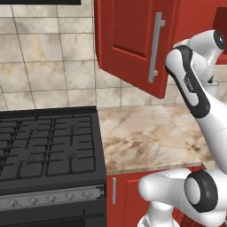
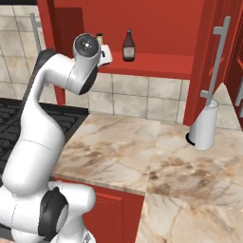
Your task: Move the mustard and ketchup from the cabinet to the dining counter.
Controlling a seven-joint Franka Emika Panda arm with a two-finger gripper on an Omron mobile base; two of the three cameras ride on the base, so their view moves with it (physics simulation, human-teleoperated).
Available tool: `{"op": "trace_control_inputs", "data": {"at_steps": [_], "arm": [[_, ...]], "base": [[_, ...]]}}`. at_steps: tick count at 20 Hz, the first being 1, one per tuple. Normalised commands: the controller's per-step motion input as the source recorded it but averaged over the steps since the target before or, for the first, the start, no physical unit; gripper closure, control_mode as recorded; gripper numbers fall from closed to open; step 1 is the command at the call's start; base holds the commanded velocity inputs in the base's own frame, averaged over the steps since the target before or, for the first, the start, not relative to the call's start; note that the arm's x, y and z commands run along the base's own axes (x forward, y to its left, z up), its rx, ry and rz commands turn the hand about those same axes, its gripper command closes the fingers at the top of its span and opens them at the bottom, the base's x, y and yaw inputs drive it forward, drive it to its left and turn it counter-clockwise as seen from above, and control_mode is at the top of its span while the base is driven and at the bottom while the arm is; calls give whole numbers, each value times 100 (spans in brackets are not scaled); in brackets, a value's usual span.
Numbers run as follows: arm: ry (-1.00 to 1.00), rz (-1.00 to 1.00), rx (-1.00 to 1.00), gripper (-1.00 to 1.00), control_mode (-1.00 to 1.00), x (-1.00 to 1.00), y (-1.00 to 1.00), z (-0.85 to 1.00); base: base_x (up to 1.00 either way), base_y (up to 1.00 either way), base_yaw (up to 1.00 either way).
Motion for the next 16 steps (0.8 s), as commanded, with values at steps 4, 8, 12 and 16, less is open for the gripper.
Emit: {"op": "trace_control_inputs", "data": {"at_steps": [4, 8, 12, 16], "arm": [[-23, 21, -32, -100, -100, -48, 100, -14], [-24, 16, -33, -100, -100, -65, 100, -13], [-14, 1, -23, -100, -100, -28, 100, -14], [0, -14, 1, -100, -100, 1, 19, 19]], "base": [[0, 0, 0], [0, 0, 0], [0, 0, 0], [0, 0, 0]]}}
